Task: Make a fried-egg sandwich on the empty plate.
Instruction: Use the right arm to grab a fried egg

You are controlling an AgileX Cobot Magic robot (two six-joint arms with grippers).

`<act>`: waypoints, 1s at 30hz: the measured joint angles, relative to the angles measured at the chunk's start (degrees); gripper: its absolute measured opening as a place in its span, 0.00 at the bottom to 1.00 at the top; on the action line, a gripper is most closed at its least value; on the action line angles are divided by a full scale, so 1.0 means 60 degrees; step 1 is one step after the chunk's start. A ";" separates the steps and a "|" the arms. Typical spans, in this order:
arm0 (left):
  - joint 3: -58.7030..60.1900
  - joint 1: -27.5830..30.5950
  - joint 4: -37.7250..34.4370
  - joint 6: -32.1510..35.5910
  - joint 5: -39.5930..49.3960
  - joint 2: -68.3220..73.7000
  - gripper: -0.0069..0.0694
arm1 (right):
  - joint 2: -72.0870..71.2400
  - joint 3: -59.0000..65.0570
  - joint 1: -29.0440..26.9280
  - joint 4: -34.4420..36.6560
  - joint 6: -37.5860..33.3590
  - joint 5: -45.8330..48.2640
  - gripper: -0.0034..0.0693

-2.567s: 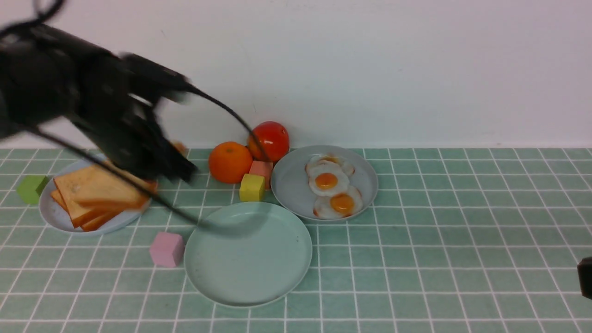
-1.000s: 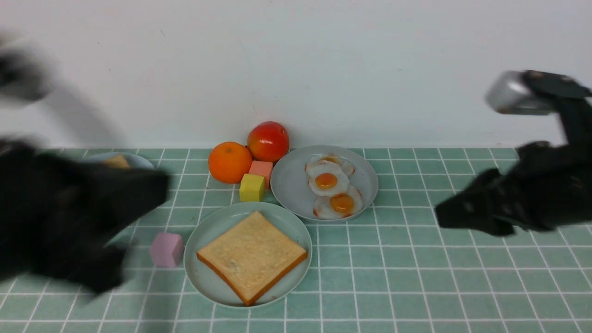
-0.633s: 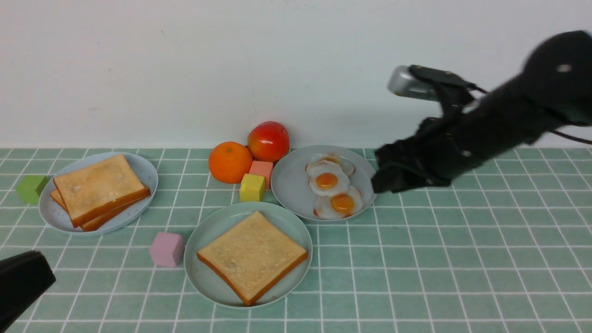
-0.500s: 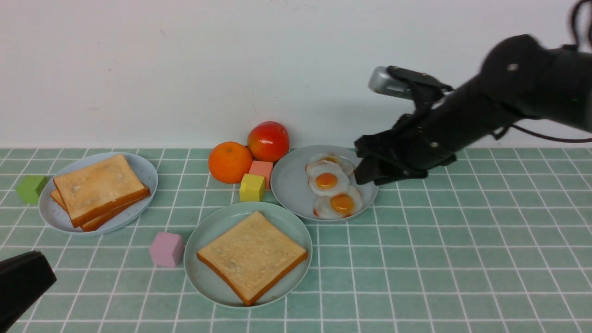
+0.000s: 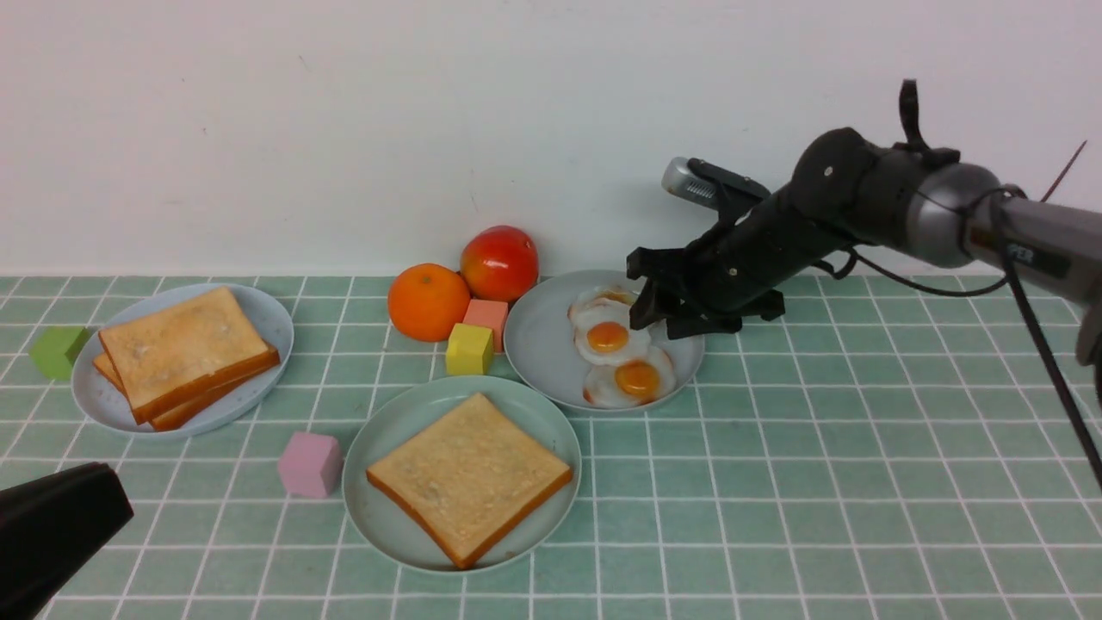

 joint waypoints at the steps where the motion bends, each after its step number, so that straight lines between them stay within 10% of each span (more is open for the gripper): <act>1: 0.0000 0.0000 0.0008 0.0000 0.0000 0.0000 0.07 | 0.0027 0.0000 -0.0001 -0.0001 0.0009 0.0000 0.54; 30: 0.0000 0.0000 0.0008 0.0000 0.0000 0.0000 0.07 | 0.0652 -0.0435 0.0001 0.0490 -0.0104 -0.0368 0.54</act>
